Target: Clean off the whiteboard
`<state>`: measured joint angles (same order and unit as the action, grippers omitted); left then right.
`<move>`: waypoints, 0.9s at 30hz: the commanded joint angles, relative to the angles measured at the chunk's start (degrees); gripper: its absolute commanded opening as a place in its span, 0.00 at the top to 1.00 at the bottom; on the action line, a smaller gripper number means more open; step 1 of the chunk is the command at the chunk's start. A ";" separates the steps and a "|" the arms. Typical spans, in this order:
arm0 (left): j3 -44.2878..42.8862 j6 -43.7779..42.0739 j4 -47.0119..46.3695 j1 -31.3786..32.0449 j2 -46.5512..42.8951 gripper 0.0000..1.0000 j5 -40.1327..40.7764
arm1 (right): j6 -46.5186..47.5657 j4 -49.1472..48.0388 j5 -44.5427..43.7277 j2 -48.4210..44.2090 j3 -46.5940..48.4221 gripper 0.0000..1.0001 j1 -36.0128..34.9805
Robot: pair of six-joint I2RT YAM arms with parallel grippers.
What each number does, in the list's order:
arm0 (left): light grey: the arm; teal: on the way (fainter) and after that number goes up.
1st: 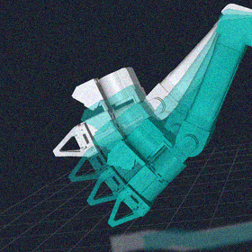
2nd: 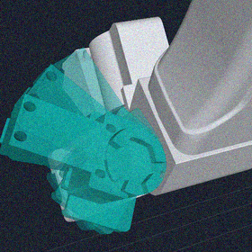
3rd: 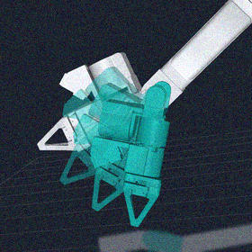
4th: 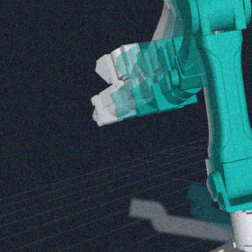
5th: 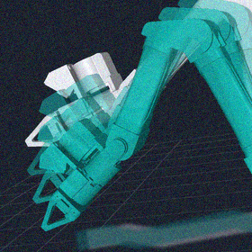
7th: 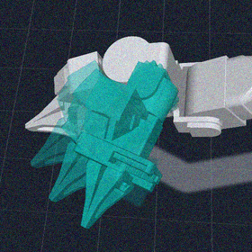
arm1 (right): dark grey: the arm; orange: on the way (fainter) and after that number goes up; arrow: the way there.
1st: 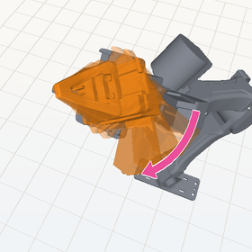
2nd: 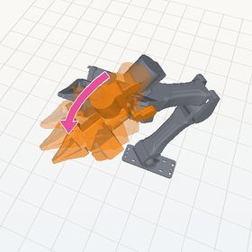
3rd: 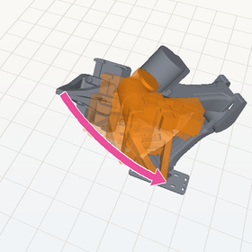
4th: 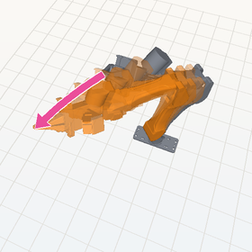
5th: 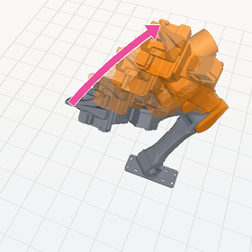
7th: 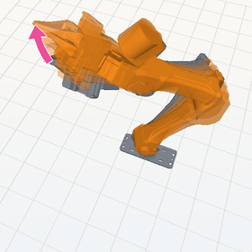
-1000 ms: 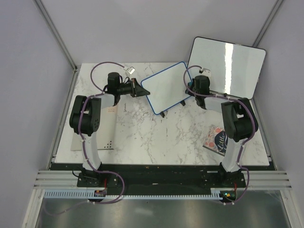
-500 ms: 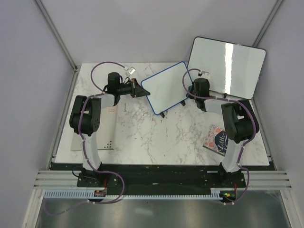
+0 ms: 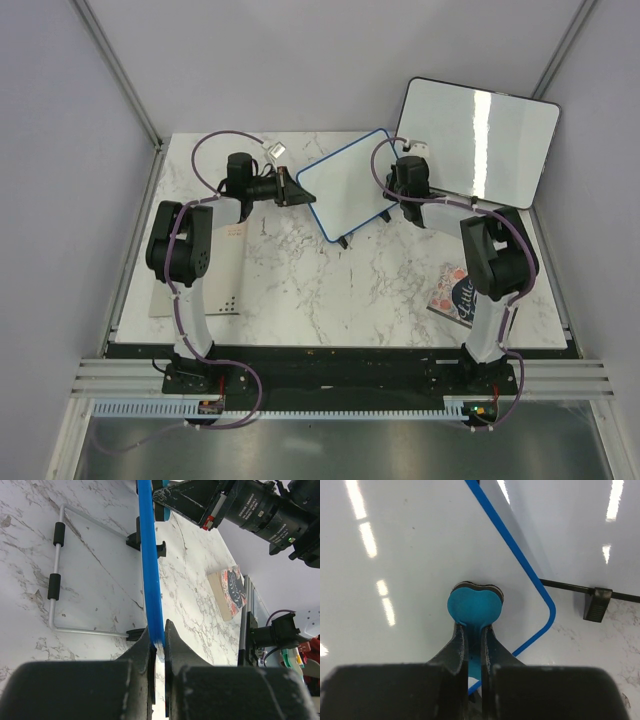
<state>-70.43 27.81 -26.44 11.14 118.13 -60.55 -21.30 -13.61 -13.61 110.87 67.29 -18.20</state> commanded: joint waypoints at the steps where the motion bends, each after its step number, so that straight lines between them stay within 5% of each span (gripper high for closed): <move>1: 1.09 -7.25 3.50 3.54 0.61 0.98 -3.34 | 0.38 -1.95 7.19 2.25 3.90 1.00 -3.25; 11: 1.09 -7.42 3.67 3.54 0.53 0.98 -3.34 | 3.28 -3.45 5.96 -1.88 2.68 1.00 -4.13; 27: 1.44 -6.54 2.88 3.37 -0.35 0.98 -3.43 | 3.02 3.67 16.33 -18.66 -16.74 1.00 -8.34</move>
<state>-70.46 26.11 -26.70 12.01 118.13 -60.58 -17.98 -12.67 -1.04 95.66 54.24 -25.63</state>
